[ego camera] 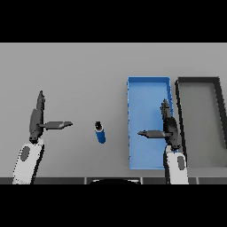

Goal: Pick up the blue pipe and place it into the blue bin.

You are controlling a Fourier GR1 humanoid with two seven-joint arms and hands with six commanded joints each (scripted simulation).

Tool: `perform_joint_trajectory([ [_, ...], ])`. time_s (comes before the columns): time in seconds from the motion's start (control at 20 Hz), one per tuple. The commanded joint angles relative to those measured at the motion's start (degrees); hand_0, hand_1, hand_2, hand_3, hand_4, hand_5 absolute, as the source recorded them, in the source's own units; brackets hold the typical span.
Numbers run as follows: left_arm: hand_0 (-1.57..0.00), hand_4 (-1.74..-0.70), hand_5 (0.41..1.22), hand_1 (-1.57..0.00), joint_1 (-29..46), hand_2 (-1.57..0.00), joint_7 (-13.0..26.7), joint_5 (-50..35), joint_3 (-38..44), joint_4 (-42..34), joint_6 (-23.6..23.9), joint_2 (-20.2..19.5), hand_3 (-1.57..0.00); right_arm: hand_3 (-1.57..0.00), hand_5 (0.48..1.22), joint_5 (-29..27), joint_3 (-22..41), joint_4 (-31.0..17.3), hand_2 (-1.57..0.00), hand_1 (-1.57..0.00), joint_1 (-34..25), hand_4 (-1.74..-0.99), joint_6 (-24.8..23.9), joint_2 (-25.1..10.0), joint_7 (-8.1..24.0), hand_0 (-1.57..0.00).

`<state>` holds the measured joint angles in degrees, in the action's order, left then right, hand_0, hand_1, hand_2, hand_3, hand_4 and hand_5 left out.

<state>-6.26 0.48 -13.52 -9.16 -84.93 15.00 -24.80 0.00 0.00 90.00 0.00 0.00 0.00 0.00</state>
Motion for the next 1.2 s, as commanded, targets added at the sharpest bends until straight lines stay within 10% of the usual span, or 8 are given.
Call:
perform_joint_trajectory([
  [0.0, 0.0, -0.97, 0.594, 0.0, 0.1, 0.0, -0.3, 0.0, 0.0, -0.1, 0.1, 0.1, 0.0, 0.0, 0.594, -0.1, 0.0, 0.1, 0.0, 0.0, 0.1, -1.21, 0.0, -0.1, -0.1, 0.0],
  [0.25, 0.0, -0.97, 0.594, 0.0, 1.7, 0.0, -0.9, 0.7, -0.9, -2.0, 0.9, 0.5, 0.0, 0.0, 0.594, -0.6, -0.3, 0.8, 0.0, 0.0, 1.1, -1.21, 0.4, -0.6, -0.5, 0.0],
  [0.4, 0.0, -0.97, 0.596, 0.0, 1.7, 0.0, -5.2, 0.3, -4.0, -1.3, -13.8, -8.6, 0.0, 0.0, 0.589, 9.1, 4.7, 4.9, 0.0, 0.0, 3.9, -1.198, 3.0, -8.3, -5.9, 0.0],
  [0.8, 0.0, -0.98, 0.583, 0.0, 4.2, 0.0, -10.1, 0.1, -7.3, -6.1, -22.3, -12.8, 0.0, 0.0, 0.579, 11.2, 6.5, 7.1, 0.0, 0.0, 5.0, -1.187, 3.8, -9.5, -3.8, 0.0],
  [1.15, 0.0, -1.05, 0.483, 0.0, 6.2, 0.0, 0.8, 2.2, -15.6, -15.2, -26.5, -14.2, 0.0, 0.0, 0.573, 10.1, 6.4, 7.3, 0.0, 0.0, 4.0, -1.228, 4.0, -8.7, -2.7, 0.0],
])
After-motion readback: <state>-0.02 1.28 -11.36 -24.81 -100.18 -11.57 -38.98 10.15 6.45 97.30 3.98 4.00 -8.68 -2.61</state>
